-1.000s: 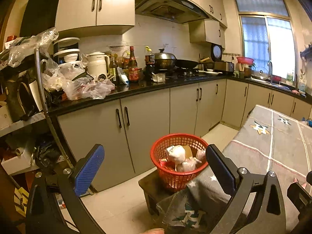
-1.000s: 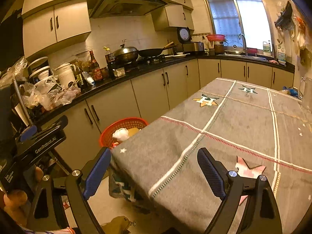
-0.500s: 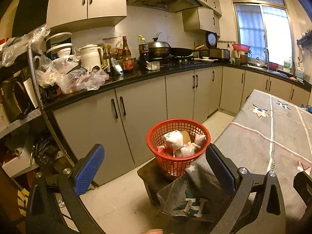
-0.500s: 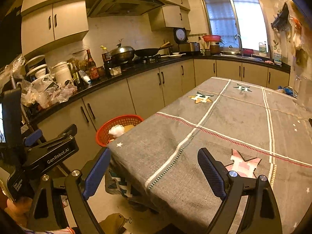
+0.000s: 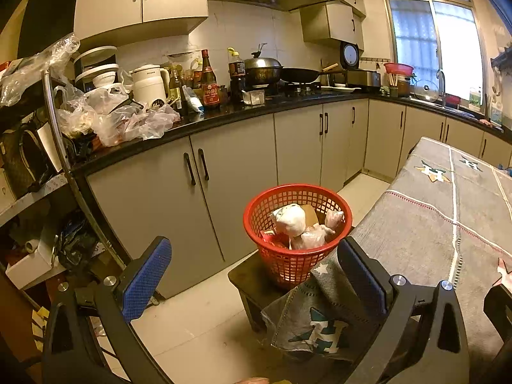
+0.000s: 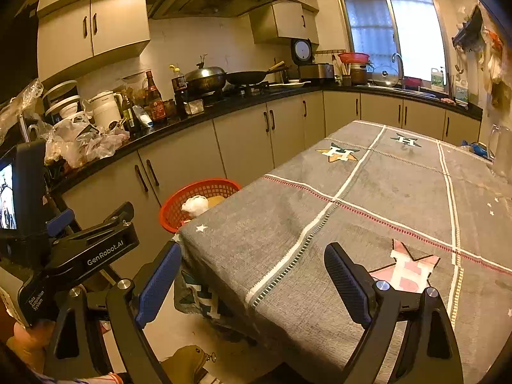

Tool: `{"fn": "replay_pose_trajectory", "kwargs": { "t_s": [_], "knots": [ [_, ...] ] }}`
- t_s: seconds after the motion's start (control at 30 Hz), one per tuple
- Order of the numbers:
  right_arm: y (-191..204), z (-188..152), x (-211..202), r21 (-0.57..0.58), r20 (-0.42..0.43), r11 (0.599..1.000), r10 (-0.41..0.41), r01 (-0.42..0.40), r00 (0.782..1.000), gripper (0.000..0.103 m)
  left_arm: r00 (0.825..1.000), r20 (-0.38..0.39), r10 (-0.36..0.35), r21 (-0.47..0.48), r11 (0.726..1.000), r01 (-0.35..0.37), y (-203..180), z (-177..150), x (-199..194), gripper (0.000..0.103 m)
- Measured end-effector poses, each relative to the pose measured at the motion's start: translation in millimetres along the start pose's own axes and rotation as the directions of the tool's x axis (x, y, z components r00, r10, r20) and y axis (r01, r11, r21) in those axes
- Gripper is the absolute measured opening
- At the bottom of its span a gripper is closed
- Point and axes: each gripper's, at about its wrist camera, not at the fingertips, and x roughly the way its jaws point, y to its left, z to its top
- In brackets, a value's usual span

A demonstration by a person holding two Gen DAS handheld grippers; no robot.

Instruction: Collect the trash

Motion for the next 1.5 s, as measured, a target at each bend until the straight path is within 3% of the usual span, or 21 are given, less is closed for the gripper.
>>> {"fn": "replay_pose_trajectory", "kwargs": {
  "t_s": [0.83, 1.2, 1.5],
  "knots": [
    [2, -2, 5, -0.005, -0.009, 1.0, 0.0, 0.0, 1.0, 0.094, 0.999, -0.016, -0.028, 0.013, 1.0, 0.028, -4, -7, 10, 0.103],
    [7, -7, 8, -0.029, -0.016, 1.0, -0.009, 0.008, 1.0, 0.094, 0.999, 0.03, -0.046, 0.05, 0.998, 0.044, 7, -11, 6, 0.103],
    [18, -8, 12, -0.062, -0.034, 0.998, -0.027, 0.025, 0.999, 0.094, 0.999, -0.01, -0.044, 0.025, 0.999, 0.045, 20, -18, 18, 0.103]
  ]
}}
